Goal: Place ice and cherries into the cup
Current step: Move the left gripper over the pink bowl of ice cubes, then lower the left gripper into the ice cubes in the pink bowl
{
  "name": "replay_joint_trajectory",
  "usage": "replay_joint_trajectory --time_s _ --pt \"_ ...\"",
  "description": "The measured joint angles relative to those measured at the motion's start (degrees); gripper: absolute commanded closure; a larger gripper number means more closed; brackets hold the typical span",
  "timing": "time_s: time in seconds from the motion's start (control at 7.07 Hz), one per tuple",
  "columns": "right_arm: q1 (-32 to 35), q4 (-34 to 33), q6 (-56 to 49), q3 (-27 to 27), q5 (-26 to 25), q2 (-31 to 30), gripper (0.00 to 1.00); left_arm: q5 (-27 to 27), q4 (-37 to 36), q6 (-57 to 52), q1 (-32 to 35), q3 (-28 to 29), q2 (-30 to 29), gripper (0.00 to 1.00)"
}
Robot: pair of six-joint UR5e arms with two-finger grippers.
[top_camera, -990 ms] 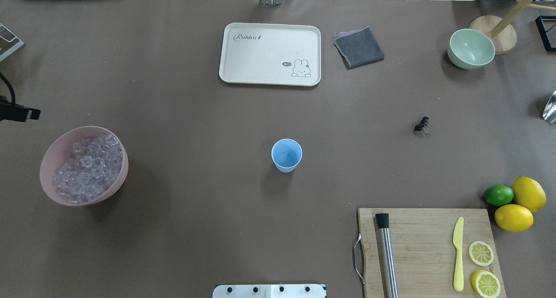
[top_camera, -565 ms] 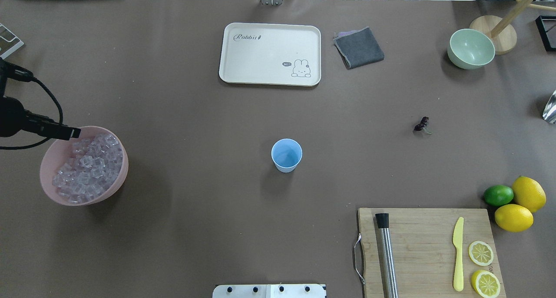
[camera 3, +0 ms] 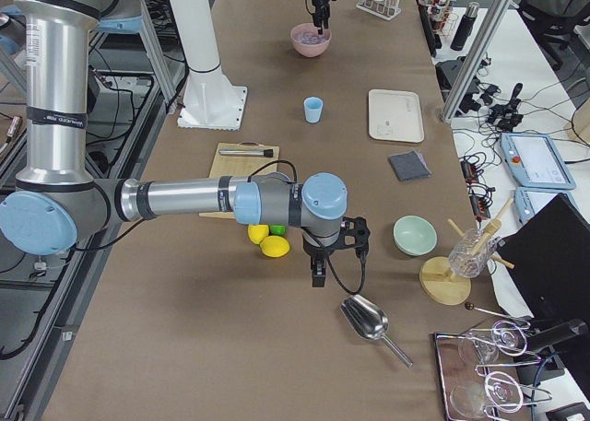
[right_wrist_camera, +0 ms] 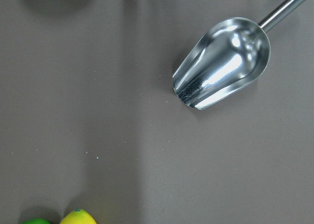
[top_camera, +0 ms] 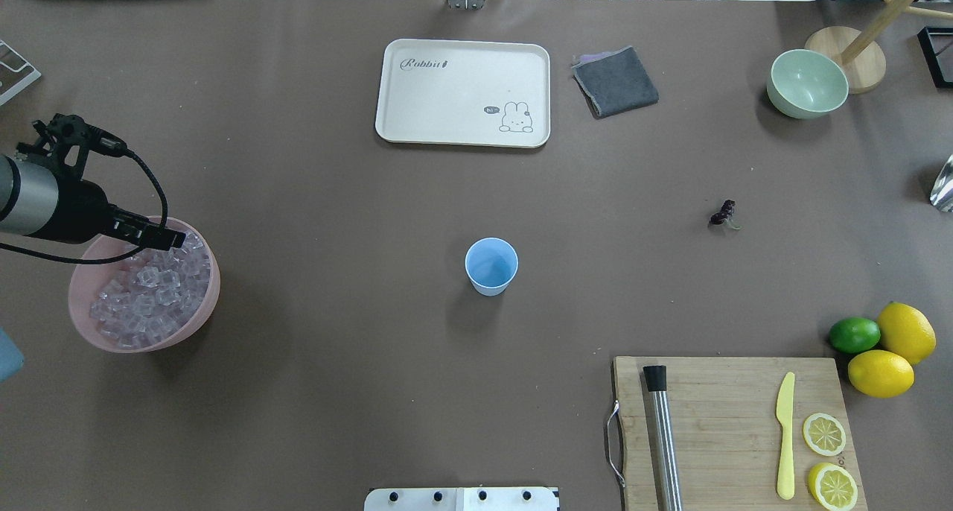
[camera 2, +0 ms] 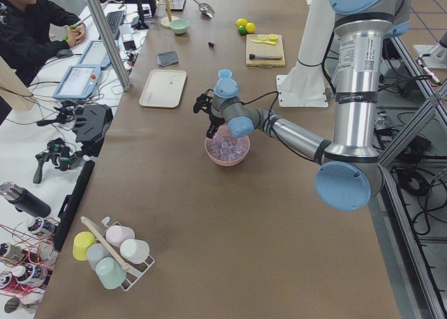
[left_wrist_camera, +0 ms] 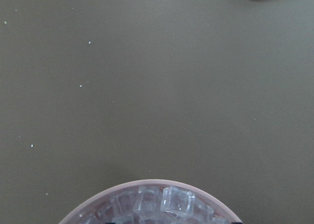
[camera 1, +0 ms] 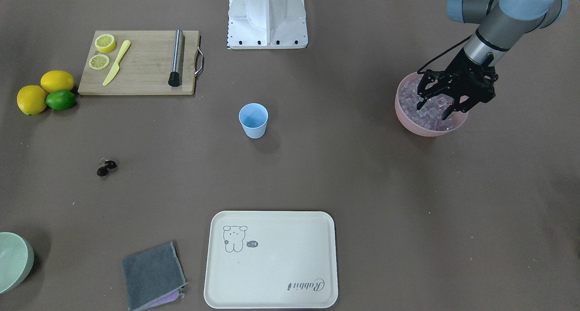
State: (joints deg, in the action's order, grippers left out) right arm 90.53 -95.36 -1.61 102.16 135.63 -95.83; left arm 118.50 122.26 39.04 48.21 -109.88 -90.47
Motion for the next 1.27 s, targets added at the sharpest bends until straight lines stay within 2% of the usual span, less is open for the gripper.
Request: replay_joint_trajectory --time_s 0.71,1.27 --pt "0.0 0.0 0.0 0.0 0.1 0.1 0.0 0.0 0.0 -0.1 -0.1 4.0 -2.2 0.27" --pt "0.0 0.0 0.0 0.1 0.1 0.1 0.0 0.0 0.0 -0.2 -0.1 5.6 -3.3 0.35"
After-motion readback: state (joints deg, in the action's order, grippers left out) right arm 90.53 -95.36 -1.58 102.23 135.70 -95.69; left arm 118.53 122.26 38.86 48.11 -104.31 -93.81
